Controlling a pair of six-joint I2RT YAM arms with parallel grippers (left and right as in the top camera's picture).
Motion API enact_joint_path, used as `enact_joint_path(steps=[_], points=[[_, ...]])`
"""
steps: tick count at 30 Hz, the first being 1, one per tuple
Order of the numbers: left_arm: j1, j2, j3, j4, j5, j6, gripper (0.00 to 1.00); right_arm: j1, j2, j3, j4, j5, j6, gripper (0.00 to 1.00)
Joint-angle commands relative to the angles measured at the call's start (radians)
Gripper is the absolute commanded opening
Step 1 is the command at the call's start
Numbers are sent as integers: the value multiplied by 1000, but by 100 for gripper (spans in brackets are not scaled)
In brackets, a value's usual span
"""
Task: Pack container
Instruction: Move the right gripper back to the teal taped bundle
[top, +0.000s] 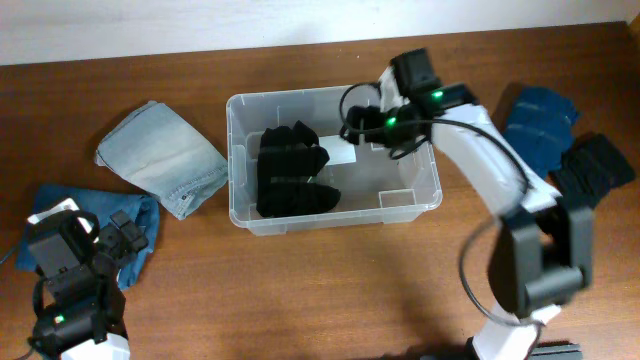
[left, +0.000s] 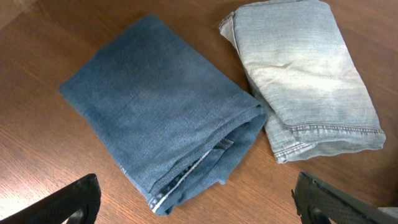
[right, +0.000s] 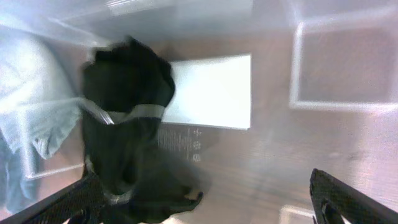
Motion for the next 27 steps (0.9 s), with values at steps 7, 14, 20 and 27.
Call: enact_joint_path(steps=[7, 14, 20, 27], points=[[7, 3, 21, 3, 10, -13, 99, -408, -289, 61, -75, 158, -37, 99], [7, 3, 21, 3, 11, -13, 99, -746, -138, 50, -14, 75, -284, 98], [7, 3, 21, 2, 11, -13, 99, -861, 20, 50, 94, 14, -385, 98], [7, 3, 21, -6, 11, -13, 100, -871, 178, 50, 220, 14, -402, 98]])
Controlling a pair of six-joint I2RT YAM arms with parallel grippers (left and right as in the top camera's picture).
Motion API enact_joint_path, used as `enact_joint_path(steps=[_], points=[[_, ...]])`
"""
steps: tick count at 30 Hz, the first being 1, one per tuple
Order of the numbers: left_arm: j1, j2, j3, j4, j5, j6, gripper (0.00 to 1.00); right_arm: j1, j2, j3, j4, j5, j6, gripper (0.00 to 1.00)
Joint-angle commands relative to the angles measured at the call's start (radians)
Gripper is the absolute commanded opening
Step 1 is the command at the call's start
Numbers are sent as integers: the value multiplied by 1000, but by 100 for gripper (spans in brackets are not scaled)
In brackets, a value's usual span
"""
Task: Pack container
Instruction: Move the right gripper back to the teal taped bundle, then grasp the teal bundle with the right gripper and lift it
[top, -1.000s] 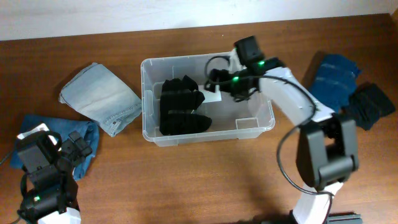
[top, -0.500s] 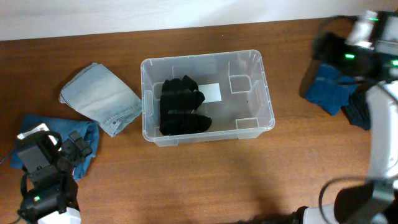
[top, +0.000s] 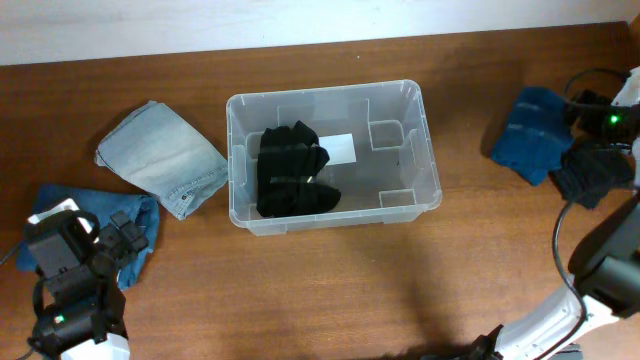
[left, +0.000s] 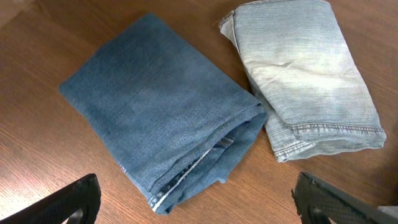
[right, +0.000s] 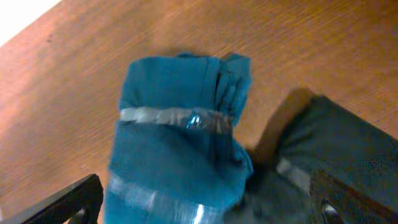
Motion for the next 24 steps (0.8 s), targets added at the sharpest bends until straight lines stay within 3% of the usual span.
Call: enact_joint_path(steps=[1, 16, 19, 24], points=[[7, 3, 21, -2, 11, -13, 99, 4, 85, -5, 52, -28, -36, 98], [7, 3, 21, -2, 19, -13, 99, 36, 365, -5, 114, -197, -43, 99], [7, 3, 21, -2, 19, -13, 99, 58, 377, -5, 97, -217, -43, 83], [7, 3, 21, -2, 19, -13, 99, 90, 376, -5, 93, -257, -43, 41]])
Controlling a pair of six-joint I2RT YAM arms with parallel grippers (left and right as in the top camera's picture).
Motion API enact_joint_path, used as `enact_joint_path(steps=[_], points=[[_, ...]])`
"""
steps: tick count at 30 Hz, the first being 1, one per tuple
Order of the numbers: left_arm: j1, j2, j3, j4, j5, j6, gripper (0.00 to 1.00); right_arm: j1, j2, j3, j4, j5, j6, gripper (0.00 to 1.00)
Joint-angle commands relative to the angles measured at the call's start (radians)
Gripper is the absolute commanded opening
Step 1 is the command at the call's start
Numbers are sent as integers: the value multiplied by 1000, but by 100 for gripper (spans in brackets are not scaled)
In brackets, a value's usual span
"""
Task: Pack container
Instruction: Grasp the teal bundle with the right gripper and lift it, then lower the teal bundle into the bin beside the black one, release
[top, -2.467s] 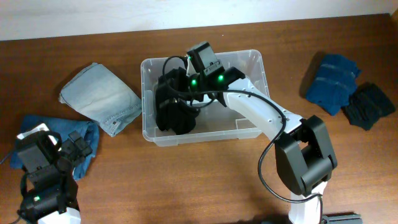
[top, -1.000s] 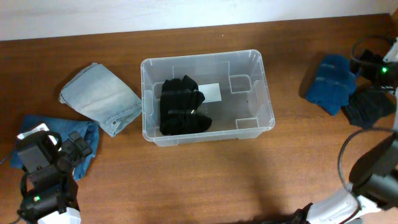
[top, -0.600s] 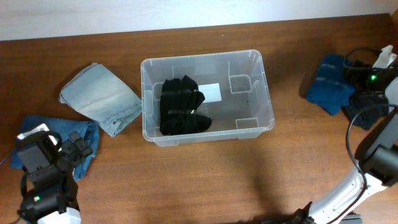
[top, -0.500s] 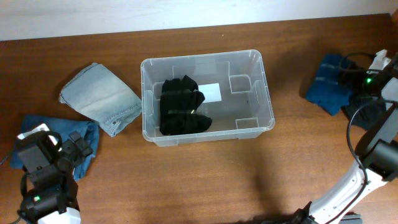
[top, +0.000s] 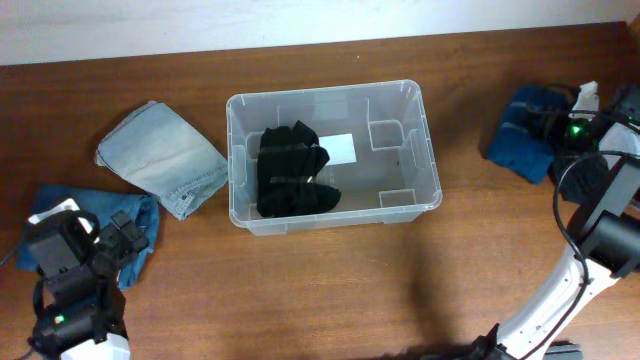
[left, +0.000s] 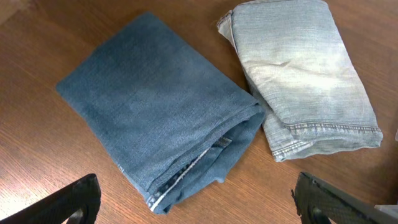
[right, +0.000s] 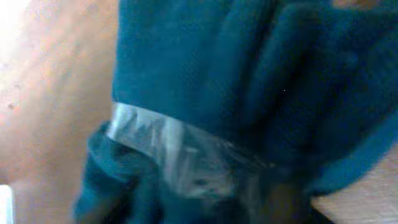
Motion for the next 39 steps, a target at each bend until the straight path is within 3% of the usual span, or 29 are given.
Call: enact_joint_path(steps=[1, 4, 7, 19, 23, 28, 33, 39], points=[[7, 3, 21, -1, 11, -10, 99, 57, 84, -42, -33, 8, -20, 30], [7, 3, 21, -1, 11, -10, 99, 59, 76, -30, -59, -47, -11, 7], [7, 3, 21, -1, 11, -10, 99, 59, 45, 11, -124, -90, -9, 4], [7, 3, 21, 0, 11, -10, 99, 167, -368, 217, -476, -111, -68, 4], [7, 3, 21, 0, 11, -10, 100, 276, -512, 217, -570, -111, -70, 4], [7, 3, 21, 0, 10, -10, 100, 466, -569, 216, -670, -111, -69, 4], [7, 3, 21, 0, 10, -10, 99, 663, -533, 140, -636, -103, 16, 4], [7, 3, 21, -1, 11, -10, 99, 752, -480, -74, -458, -97, 39, 4]])
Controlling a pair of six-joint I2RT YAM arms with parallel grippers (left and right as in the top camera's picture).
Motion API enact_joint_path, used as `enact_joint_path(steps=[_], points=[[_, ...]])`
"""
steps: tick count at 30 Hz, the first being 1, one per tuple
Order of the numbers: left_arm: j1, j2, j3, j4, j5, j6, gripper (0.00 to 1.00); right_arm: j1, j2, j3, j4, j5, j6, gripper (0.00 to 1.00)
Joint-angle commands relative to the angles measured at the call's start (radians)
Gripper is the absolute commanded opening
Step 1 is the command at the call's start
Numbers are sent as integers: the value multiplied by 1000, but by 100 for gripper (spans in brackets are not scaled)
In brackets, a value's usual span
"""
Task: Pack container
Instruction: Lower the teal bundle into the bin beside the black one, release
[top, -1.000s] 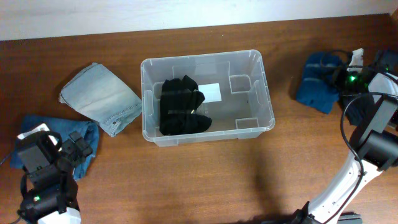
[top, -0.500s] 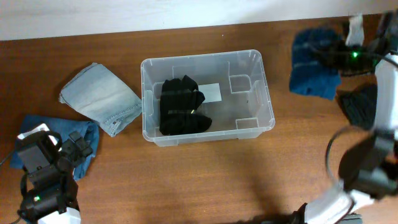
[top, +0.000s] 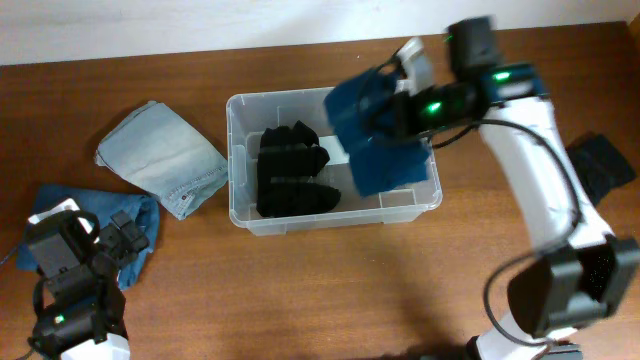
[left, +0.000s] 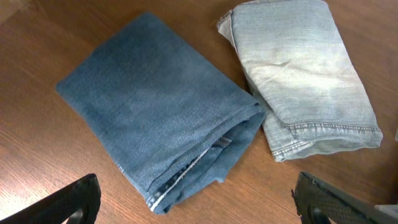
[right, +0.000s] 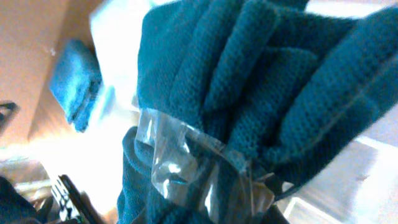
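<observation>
A clear plastic container (top: 244, 104) stands mid-table with a black folded garment (top: 290, 170) in its left half. My right gripper (top: 405, 112) hangs over the container's right half, shut on a teal knitted bundle (top: 370, 125) bound with clear tape; the bundle (right: 249, 81) fills the right wrist view and hides the fingers. My left gripper (left: 193, 208) is open near the table's front left, above folded blue jeans (left: 155, 106) and beside folded light denim jeans (left: 305, 74).
A black garment (top: 600, 165) lies at the right edge of the table. The light jeans (top: 160, 155) lie left of the container, the blue jeans (top: 140, 235) at the front left under the left arm.
My right gripper was down on the teal bundle at the far right of the table; now it holds that bundle over the container's right half. The left arm has not moved.
First my right gripper was open inside the container by the black garment. Then it was over the teal bundle at the table's right edge, then pressed onto it. Now the bundle hangs in it above the container. The left gripper stayed open over the jeans.
</observation>
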Motion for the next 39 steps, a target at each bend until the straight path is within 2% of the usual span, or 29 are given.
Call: enact_joint_path(steps=[1, 5, 6, 7, 8, 9, 10, 18, 22, 23, 24, 25, 26, 27, 31, 35, 39], points=[[7, 3, 21, -1, 11, -10, 99, 18, 29, -128, 87, 2, 29, 5], [7, 3, 21, -1, 11, -10, 99, 18, 78, -254, 212, 13, 28, 8], [7, 3, 21, 0, 11, -10, 99, 18, 87, -269, 240, 18, 28, 13], [7, 3, 21, 0, 11, -10, 99, 18, 90, -273, 255, 26, 28, 22], [7, 3, 21, -1, 11, -10, 99, 21, 92, -273, 282, 36, 26, 51], [7, 3, 21, -1, 11, -10, 100, 24, 87, -266, 301, 36, 25, 89], [7, 3, 21, 0, 11, -10, 99, 27, 85, -246, 296, 40, 26, 98], [7, 3, 21, -1, 11, -10, 99, 62, 37, -63, 169, 148, 23, 98], [7, 3, 21, 0, 11, -10, 100, 119, 15, 12, 115, 168, -63, 99], [7, 3, 21, 0, 11, -10, 99, 134, 15, 12, 113, 168, -78, 90], [7, 3, 21, 0, 11, -10, 99, 144, 16, 12, 105, 182, -82, 66], [7, 3, 21, -1, 11, -10, 99, 156, 25, 8, 92, 224, -80, 35], [7, 3, 21, 0, 11, -10, 100, 169, 37, 0, 76, 285, -70, 17], [7, 3, 21, -1, 11, -10, 99, 178, 48, -10, 65, 328, -63, 9], [7, 3, 21, 0, 11, -10, 99, 197, 104, -112, 56, 449, -50, 7], [7, 3, 21, 0, 11, -10, 99, 191, 163, -221, 71, 465, -49, 8], [7, 3, 21, 0, 11, -10, 100, 176, 197, -241, 81, 505, -39, 9]])
